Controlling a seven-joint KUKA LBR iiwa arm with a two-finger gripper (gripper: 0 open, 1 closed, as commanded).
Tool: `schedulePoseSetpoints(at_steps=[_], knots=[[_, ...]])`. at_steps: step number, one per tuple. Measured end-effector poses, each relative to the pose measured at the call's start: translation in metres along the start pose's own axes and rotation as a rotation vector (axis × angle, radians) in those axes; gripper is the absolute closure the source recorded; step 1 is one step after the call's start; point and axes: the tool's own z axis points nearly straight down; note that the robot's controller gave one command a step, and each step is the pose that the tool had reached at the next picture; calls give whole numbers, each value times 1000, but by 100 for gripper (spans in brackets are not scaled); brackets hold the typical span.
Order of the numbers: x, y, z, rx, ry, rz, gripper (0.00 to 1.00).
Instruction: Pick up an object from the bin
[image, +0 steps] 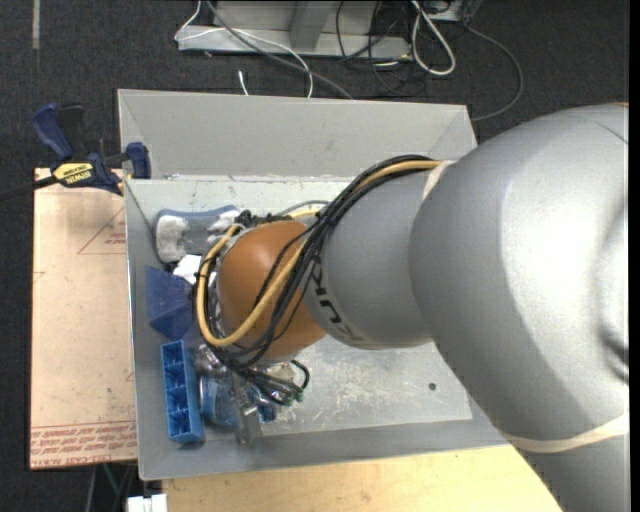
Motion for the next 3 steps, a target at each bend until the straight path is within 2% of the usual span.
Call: schedulePoseSetpoints(at_steps=[1, 2, 3], knots=[[-75, -108, 2, -16, -7, 292, 100], [-75, -108, 2, -16, -7, 292, 100], [-74, -108, -12, -16, -4, 292, 100]])
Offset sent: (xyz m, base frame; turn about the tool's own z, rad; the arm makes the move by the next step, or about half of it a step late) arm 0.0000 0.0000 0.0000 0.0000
